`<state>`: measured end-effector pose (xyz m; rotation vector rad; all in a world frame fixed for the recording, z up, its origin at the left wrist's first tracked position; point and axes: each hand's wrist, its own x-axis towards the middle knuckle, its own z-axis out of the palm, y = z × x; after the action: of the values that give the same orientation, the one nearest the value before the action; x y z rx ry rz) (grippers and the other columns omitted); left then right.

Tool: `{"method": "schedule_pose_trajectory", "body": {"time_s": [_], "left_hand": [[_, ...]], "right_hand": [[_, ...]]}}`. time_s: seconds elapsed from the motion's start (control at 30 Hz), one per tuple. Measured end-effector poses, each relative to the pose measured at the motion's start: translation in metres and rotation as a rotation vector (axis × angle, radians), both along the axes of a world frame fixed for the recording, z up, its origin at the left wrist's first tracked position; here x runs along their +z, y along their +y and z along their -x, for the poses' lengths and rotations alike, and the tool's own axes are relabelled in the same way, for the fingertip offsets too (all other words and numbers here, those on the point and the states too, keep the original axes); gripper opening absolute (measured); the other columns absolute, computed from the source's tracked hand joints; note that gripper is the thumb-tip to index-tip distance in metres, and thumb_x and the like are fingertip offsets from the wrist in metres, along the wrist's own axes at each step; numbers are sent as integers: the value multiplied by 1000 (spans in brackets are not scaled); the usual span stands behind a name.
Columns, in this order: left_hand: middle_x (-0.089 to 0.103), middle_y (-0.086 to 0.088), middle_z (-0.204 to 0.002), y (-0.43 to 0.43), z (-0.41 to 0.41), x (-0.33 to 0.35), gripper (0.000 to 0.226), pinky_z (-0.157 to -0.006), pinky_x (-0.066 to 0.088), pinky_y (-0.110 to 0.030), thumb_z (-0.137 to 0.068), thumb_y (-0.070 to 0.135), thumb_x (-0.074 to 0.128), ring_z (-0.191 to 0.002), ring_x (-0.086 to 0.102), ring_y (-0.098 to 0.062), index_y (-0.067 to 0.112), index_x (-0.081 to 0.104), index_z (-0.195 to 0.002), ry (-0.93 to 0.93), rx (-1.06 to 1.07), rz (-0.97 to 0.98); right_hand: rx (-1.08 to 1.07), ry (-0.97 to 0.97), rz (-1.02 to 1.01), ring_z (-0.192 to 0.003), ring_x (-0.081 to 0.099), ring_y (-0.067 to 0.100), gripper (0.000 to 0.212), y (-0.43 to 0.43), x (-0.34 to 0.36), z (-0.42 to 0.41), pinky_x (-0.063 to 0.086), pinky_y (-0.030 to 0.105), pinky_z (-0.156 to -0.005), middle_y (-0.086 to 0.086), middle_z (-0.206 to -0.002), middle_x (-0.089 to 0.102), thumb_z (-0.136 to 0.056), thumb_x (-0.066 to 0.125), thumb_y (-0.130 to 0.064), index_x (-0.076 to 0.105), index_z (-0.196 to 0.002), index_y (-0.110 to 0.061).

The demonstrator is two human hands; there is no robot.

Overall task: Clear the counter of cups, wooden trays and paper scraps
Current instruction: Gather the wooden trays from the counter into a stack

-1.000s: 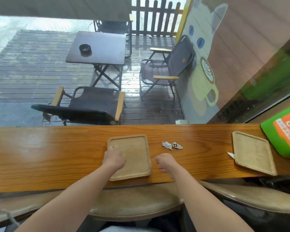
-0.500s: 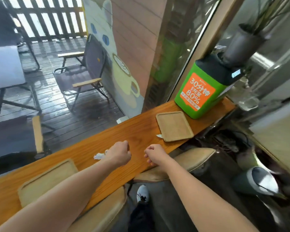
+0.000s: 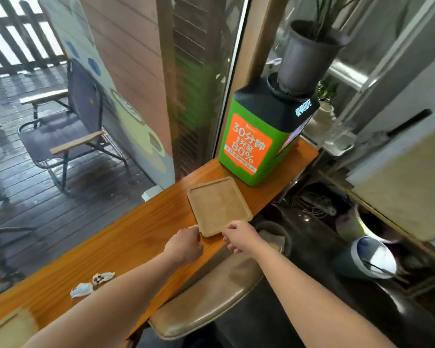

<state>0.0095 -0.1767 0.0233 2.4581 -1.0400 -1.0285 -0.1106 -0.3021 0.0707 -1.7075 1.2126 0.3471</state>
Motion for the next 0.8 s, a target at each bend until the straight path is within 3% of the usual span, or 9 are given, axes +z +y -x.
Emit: {"method": "schedule_pose_trajectory", "body": {"time_s": [0.13, 0.23, 0.4, 0.47, 0.63, 0.8], "left_hand": [[67, 1, -106, -27, 2, -25, 20, -80, 59, -34, -94, 29, 53, -92, 64, -16, 23, 61, -112, 75, 31, -8], [65, -6, -112, -39, -1, -40, 26, -75, 51, -34, -91, 25, 47, -99, 62, -26, 18, 58, -114, 52, 89, -79], [57, -12, -125, -56, -10, -59, 34, -91, 48, -41, -95, 30, 47, -115, 56, -32, 12, 51, -124, 49, 188, -161], [55, -12, -129, -65, -14, -65, 37, -96, 47, -42, -96, 31, 47, -118, 53, -32, 10, 51, -127, 63, 257, -173], [57, -12, -123, -86, -26, -76, 35, -93, 51, -42, -94, 28, 51, -110, 55, -30, 8, 55, -123, 161, 432, -178], [66, -11, -117, -96, -29, -84, 33, -93, 53, -45, -92, 33, 60, -105, 60, -26, 8, 60, -112, 185, 599, -135]], "right_hand": [[68, 62, 7, -86, 66, 18, 20, -46, -24, -5, 59, 35, -75, 1, -101, 68, -100, 51, -30, 63, -110, -18], [103, 127, -15, -88, 66, 20, 22, -71, -44, -10, 59, 38, -79, 5, -105, 68, -99, 50, -30, 62, -111, -17], [141, 208, 71, -128, 50, 34, 53, -106, -71, -24, 45, 45, -105, 13, -145, 47, -98, 53, -33, 45, -144, -10], [103, 234, 86, -135, 42, 38, 59, -116, -82, -30, 38, 47, -111, 17, -150, 39, -98, 53, -33, 38, -148, -6], [27, 246, 58, -140, 30, 40, 68, -129, -107, -40, 30, 47, -116, 17, -157, 20, -98, 53, -32, 24, -154, -6], [-62, 231, 72, -144, 26, 36, 72, -134, -124, -42, 26, 49, -118, 16, -158, 19, -98, 54, -39, 23, -154, -5]]}}
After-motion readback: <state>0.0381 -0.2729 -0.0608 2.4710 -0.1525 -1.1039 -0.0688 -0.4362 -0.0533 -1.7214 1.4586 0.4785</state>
